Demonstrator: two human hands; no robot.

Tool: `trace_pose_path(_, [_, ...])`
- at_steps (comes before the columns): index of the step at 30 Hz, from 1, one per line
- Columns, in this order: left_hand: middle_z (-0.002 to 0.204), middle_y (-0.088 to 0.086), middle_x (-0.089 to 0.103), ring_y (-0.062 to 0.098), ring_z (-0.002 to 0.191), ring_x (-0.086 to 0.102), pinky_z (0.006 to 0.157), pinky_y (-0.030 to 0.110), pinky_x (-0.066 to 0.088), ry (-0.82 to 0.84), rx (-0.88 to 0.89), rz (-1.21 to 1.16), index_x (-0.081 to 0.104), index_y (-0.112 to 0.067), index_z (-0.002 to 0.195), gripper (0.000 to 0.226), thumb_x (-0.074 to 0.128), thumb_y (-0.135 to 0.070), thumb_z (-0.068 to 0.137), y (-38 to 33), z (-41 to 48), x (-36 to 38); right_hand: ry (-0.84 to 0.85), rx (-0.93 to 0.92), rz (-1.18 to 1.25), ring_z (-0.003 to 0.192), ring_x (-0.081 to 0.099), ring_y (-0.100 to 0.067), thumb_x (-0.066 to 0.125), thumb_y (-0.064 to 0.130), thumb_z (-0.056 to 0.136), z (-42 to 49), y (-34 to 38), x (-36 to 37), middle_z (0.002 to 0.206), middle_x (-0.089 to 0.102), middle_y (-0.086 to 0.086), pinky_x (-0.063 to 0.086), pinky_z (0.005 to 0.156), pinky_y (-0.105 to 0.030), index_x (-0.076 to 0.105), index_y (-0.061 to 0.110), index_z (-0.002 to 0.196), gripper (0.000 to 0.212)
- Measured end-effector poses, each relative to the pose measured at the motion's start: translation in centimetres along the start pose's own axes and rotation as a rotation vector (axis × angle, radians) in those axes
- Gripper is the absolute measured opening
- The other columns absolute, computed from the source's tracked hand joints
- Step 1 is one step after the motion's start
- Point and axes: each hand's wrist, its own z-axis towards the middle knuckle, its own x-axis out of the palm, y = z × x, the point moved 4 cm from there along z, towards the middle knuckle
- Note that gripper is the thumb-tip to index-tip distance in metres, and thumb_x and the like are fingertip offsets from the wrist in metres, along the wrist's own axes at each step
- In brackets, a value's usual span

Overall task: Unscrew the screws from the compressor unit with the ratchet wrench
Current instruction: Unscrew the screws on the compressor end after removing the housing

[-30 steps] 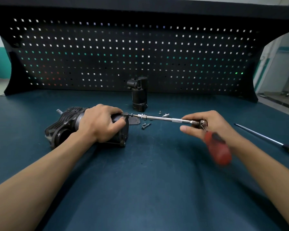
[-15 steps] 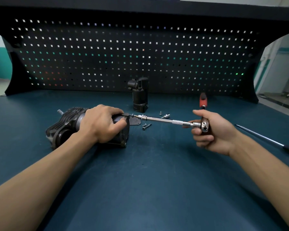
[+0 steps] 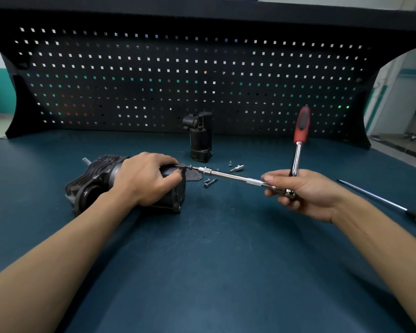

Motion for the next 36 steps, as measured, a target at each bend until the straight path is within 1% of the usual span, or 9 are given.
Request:
trace_pose_path(4, [0.114,-0.012,0.072,0.020,0.109,0.062,0.072,0.032,0.036,0.019,-0.006,-0.010,0.071,-0.036,0.111,0.067,0.028,-0.067,0.070,0.1,0.0,0.0,-0.191,-0.295,-0.301,0.049,0.053,-0.010,0.080,0.029,0.082,0.1,0.7,-0.3,0.063,0.066,0.000,0.037,0.043,-0.016,0.077,0.022,0.088,0.010])
trace_pose_path(6, [0.119,-0.014,0.070,0.019,0.113,0.061,0.074,0.031,0.036,0.042,-0.011,0.002,0.069,-0.038,0.115,0.070,0.026,-0.069,0.070,0.3,0.0,0.1,-0.276,-0.447,-0.454,0.050,0.052,-0.010,0.071,0.039,0.090,0.2,1.0,-0.3,0.055,0.059,0.001,0.041,0.047,-0.023,0.077,0.023,0.083,0.018])
trace_pose_path(9, [0.123,-0.014,0.068,0.019,0.116,0.060,0.077,0.032,0.038,0.076,-0.013,0.016,0.067,-0.039,0.120,0.073,0.025,-0.070,0.069,0.5,0.1,0.3,-0.334,-0.653,-0.621,0.061,0.059,-0.016,0.062,0.057,0.088,-0.2,1.6,0.0,0.070,0.067,-0.007,0.047,0.061,-0.037,0.074,0.013,0.082,0.046])
trace_pose_path(11, [0.118,-0.013,0.070,0.020,0.112,0.061,0.075,0.032,0.038,0.067,-0.021,0.007,0.068,-0.038,0.116,0.071,0.026,-0.070,0.069,0.5,0.1,0.2,-0.299,-0.828,-0.690,0.076,0.066,-0.009,0.067,0.056,0.086,-0.8,2.2,0.4,0.081,0.070,0.008,0.050,0.067,-0.025,0.077,0.022,0.089,0.035])
trace_pose_path(14, [0.107,-0.011,0.073,0.022,0.103,0.063,0.071,0.033,0.036,0.034,-0.021,0.008,0.070,-0.036,0.108,0.065,0.028,-0.067,0.069,0.4,0.0,0.1,-0.278,-0.941,-0.791,0.083,0.066,-0.009,0.071,0.047,0.085,-1.1,2.5,0.7,0.089,0.070,0.013,0.050,0.074,-0.026,0.077,0.022,0.101,0.031])
trace_pose_path(20, [0.097,-0.002,0.075,0.031,0.097,0.064,0.066,0.035,0.036,-0.029,0.025,0.044,0.073,-0.033,0.104,0.062,0.029,-0.062,0.073,0.2,-0.1,-0.1,-0.306,-0.756,-0.643,0.085,0.067,0.004,0.077,0.050,0.077,-0.6,1.9,0.1,0.088,0.072,0.017,0.049,0.077,-0.011,0.076,0.023,0.101,0.036])
trace_pose_path(25, [0.092,-0.001,0.075,0.032,0.093,0.064,0.064,0.034,0.034,-0.047,0.046,0.031,0.074,-0.031,0.100,0.059,0.030,-0.061,0.074,0.1,-0.3,-0.1,-0.237,-0.360,-0.324,0.046,0.048,-0.010,0.061,0.072,0.076,-0.1,1.2,0.5,0.072,0.074,-0.002,0.038,0.046,-0.022,0.074,0.021,0.093,0.056])
trace_pose_path(31, [0.088,-0.001,0.074,0.031,0.089,0.065,0.060,0.033,0.034,-0.061,0.053,0.029,0.073,-0.030,0.097,0.056,0.031,-0.060,0.075,-0.1,-0.3,-0.3,-0.135,0.025,0.063,0.033,0.035,-0.013,0.052,0.067,0.089,0.0,0.4,0.2,0.070,0.070,-0.016,0.022,0.034,-0.018,0.073,0.005,0.099,0.066])
trace_pose_path(36, [0.085,-0.001,0.074,0.031,0.087,0.065,0.060,0.033,0.038,-0.067,0.051,0.027,0.073,-0.029,0.095,0.054,0.032,-0.059,0.075,-0.1,-0.4,-0.4,0.024,0.155,0.288,0.027,0.024,-0.006,0.046,0.052,0.098,0.0,0.2,0.4,0.067,0.063,-0.009,0.018,0.029,-0.014,0.064,0.008,0.091,0.048])
